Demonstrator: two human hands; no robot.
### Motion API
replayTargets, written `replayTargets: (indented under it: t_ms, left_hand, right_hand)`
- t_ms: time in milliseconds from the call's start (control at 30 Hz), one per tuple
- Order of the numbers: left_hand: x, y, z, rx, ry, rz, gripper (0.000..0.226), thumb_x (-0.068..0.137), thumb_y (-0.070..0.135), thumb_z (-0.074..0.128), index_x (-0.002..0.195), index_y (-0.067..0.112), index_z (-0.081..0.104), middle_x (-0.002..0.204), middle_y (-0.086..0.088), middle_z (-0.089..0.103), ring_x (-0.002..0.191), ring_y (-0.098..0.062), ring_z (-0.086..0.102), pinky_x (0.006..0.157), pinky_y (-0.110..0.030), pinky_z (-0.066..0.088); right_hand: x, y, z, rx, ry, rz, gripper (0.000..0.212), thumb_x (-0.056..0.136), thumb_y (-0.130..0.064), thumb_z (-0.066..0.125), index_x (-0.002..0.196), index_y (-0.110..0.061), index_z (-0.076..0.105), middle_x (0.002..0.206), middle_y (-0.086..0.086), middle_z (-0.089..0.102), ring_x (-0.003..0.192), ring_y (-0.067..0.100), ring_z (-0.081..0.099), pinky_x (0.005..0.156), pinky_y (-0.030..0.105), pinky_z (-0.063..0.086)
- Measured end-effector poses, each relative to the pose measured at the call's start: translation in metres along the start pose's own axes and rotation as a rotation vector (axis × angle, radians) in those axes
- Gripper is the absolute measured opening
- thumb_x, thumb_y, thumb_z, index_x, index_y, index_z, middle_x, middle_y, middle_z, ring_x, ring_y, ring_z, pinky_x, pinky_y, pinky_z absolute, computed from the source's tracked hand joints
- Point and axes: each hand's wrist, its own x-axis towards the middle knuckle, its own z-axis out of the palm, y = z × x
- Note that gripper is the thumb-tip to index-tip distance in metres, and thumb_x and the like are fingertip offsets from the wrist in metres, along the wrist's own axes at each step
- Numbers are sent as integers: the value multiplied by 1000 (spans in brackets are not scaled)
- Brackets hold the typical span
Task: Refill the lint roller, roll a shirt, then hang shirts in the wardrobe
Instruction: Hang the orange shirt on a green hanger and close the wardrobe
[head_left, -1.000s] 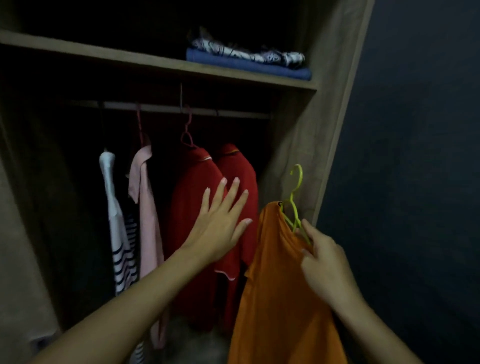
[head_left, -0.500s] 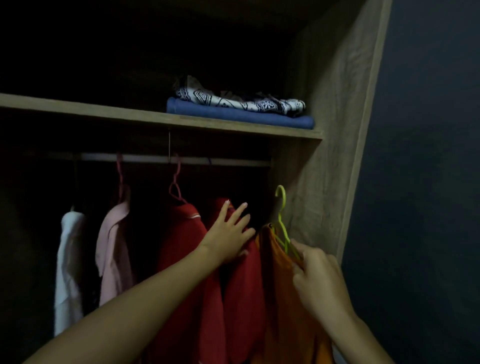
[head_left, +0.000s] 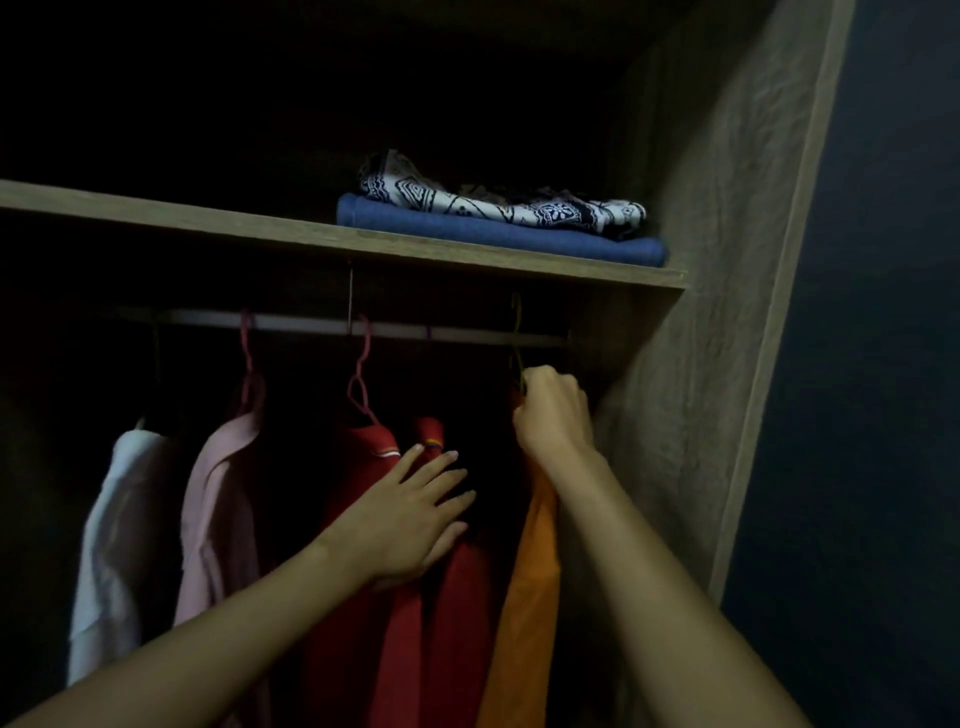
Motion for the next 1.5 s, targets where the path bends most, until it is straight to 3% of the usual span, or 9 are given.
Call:
replayTargets:
  t_ms: [300, 367, 467, 533, 633, 767, 933, 1133, 1500]
  left_hand:
    - [3, 1, 0, -36, -54, -225, 61, 79, 36, 32, 120, 6, 65, 133, -13, 58, 127, -26, 52, 101, -48, 42]
    - [1, 3, 0, -41, -16, -264, 63, 79, 36, 33, 126, 3, 60, 137, -14, 54, 129, -27, 50, 101, -47, 41]
    - [-3, 7, -2, -47, 22, -300, 66, 81, 35, 33, 135, -1, 50, 144, -18, 46, 133, -30, 44, 105, -46, 37]
    - [-7, 8, -2, -43, 37, -323, 68, 84, 35, 31, 139, -3, 43, 147, -21, 40, 135, -31, 41, 107, -44, 31]
    - [-12, 10, -1, -57, 18, -332, 71, 90, 41, 27, 144, -6, 33, 151, -24, 31, 139, -33, 34, 110, -41, 21]
    - [-19, 13, 0, -103, -14, -336, 77, 91, 48, 17, 148, -4, 20, 156, -22, 17, 145, -31, 21, 115, -38, 12]
    - [-40, 22, -20, -117, 19, -341, 78, 91, 49, 22, 147, -6, 24, 155, -24, 20, 143, -33, 25, 115, -42, 24]
    - [-133, 14, -81, -108, 142, -257, 67, 97, 36, 42, 148, -2, 23, 157, -19, 19, 146, -29, 19, 118, -43, 20]
    - [-356, -73, -111, 85, 276, -328, 59, 98, 27, 46, 146, 1, 26, 153, -17, 18, 144, -33, 17, 118, -45, 15]
  right_hand:
    - [-12, 18, 53, 20, -70, -67, 23, 89, 0, 53, 106, -11, 64, 100, 12, 68, 94, 29, 67, 76, 33, 55]
    - [-21, 24, 62, 63, -9, -105, 34, 90, -2, 54, 122, -13, 58, 117, 11, 64, 104, 26, 65, 85, 33, 55]
    - [-44, 31, 74, 28, 41, -162, 65, 92, -4, 53, 150, -9, 24, 156, 13, 27, 139, 23, 36, 110, 30, 36]
    - [-56, 37, 81, 15, 65, -204, 69, 94, -1, 47, 152, -4, 10, 160, 14, 13, 148, 22, 16, 120, 30, 18]
    - [-62, 49, 89, -27, 67, -209, 60, 97, 3, 37, 151, 0, 9, 159, 19, 10, 149, 23, 8, 120, 30, 2]
    - [-66, 56, 88, -55, 38, -201, 59, 97, 3, 32, 151, 1, 8, 159, 19, 5, 149, 25, 4, 122, 35, 1]
    - [-84, 50, 89, -39, 107, -143, 64, 102, -35, 28, 151, 1, 11, 160, 17, 7, 149, 26, 4, 121, 40, 4]
    - [-161, -15, 106, 214, 200, -295, 69, 99, -39, 34, 151, 1, 12, 160, 17, 5, 148, 22, -1, 121, 34, -3]
    - [-380, -189, 217, 479, 101, -368, 73, 95, -33, 48, 151, -2, 13, 155, 20, 21, 148, 28, 14, 120, 43, 16]
